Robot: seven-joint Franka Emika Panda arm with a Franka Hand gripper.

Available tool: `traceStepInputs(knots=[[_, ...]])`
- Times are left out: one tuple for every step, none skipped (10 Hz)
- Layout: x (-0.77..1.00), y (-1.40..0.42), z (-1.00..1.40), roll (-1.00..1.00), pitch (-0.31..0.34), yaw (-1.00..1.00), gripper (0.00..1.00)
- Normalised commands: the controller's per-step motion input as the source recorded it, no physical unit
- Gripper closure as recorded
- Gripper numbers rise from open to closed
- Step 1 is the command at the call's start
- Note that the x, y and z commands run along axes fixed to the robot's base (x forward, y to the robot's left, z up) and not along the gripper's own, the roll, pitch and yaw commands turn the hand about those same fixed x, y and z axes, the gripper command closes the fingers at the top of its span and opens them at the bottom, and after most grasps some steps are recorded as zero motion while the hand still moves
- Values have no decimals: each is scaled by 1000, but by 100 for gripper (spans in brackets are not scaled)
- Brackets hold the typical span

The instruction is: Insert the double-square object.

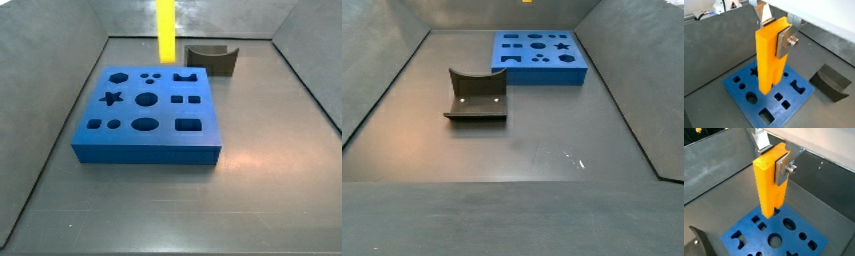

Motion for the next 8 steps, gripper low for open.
traceStepInputs(knots=[[0,0,0,17,0,0,100],[57,111,-60,46,20,-206,100],[409,260,-206,83,93,-471,100],[406,254,-297,0,57,-611,100],[409,234,-263,0,33,-694,100],[426,214,-206,-17,41,-686,100],[414,203,-189,-23,50,-686,100],[446,217,-329,0,123,-569,100]])
